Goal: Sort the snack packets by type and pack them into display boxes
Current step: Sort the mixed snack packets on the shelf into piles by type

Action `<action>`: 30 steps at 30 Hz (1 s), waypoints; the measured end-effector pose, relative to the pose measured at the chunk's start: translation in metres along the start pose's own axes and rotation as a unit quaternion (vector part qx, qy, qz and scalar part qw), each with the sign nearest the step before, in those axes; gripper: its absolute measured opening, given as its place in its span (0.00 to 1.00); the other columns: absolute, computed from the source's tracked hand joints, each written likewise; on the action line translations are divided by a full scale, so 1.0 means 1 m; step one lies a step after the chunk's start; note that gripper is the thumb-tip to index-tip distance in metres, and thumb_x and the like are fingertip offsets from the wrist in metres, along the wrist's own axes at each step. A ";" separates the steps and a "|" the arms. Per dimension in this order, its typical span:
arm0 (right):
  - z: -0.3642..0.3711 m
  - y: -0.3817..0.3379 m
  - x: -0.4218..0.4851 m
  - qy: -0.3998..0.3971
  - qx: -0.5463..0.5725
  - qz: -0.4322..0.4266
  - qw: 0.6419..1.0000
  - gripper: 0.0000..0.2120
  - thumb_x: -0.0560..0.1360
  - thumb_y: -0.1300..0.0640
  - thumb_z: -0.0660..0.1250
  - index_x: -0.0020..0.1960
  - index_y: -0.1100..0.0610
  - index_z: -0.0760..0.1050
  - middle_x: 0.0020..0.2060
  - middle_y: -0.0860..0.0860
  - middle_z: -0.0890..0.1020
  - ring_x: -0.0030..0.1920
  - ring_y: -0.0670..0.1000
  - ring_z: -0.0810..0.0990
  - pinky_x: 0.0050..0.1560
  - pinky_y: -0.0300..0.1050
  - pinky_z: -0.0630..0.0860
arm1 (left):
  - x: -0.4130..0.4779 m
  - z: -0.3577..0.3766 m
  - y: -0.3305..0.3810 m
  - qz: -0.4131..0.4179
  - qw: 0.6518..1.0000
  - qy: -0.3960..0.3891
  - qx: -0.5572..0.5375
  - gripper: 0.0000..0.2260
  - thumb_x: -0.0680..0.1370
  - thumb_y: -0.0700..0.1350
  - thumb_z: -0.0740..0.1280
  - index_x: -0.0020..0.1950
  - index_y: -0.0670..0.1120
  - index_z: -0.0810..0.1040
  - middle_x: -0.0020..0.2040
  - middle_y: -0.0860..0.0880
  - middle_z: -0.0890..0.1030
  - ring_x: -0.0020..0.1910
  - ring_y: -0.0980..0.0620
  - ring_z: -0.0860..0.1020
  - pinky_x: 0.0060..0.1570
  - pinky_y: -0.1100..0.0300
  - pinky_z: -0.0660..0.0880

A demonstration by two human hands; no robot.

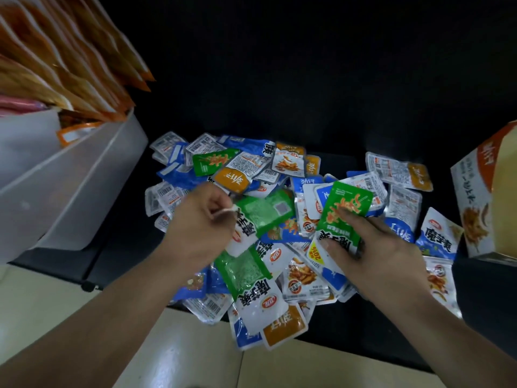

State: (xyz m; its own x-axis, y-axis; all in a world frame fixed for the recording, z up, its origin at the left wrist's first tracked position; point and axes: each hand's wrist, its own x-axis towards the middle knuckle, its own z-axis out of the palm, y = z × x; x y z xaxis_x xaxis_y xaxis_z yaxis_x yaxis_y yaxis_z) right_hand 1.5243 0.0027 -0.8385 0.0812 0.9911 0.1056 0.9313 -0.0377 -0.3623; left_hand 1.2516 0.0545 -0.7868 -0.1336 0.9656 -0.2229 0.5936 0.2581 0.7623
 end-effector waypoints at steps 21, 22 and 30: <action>-0.033 -0.039 -0.015 -0.037 0.575 0.259 0.775 0.12 0.81 0.58 0.69 0.60 0.43 0.81 0.49 0.49 0.88 0.48 0.49 0.88 0.48 0.53 0.85 | -0.067 0.051 0.059 -0.143 0.937 -0.032 -0.318 0.17 0.76 0.32 0.72 0.55 0.53 0.86 0.46 0.59 0.85 0.44 0.58 0.84 0.35 0.72 0.76; -0.034 -0.038 -0.016 -0.032 0.575 0.264 0.774 0.11 0.82 0.56 0.68 0.61 0.42 0.79 0.47 0.49 0.88 0.46 0.50 0.88 0.46 0.52 0.85 | -0.075 0.060 0.054 -0.151 0.941 -0.059 -0.298 0.19 0.77 0.33 0.72 0.61 0.54 0.84 0.48 0.59 0.85 0.45 0.58 0.83 0.35 0.72 0.76; -0.036 -0.039 -0.028 -0.086 0.552 0.208 0.803 0.17 0.76 0.54 0.76 0.64 0.45 0.79 0.52 0.44 0.88 0.54 0.46 0.86 0.56 0.47 0.83 | -0.099 0.069 0.033 0.026 0.974 -0.150 -0.166 0.20 0.80 0.33 0.68 0.63 0.56 0.81 0.50 0.53 0.82 0.42 0.57 0.83 0.41 0.61 0.81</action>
State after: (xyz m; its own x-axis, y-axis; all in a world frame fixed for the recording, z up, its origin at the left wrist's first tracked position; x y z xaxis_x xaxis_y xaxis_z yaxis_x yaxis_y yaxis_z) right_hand 1.4981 -0.0277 -0.7941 0.1645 0.9288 -0.3322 -0.0538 -0.3278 -0.9432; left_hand 1.3392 -0.0343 -0.7812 0.1584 0.9381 -0.3079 0.2967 0.2522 0.9211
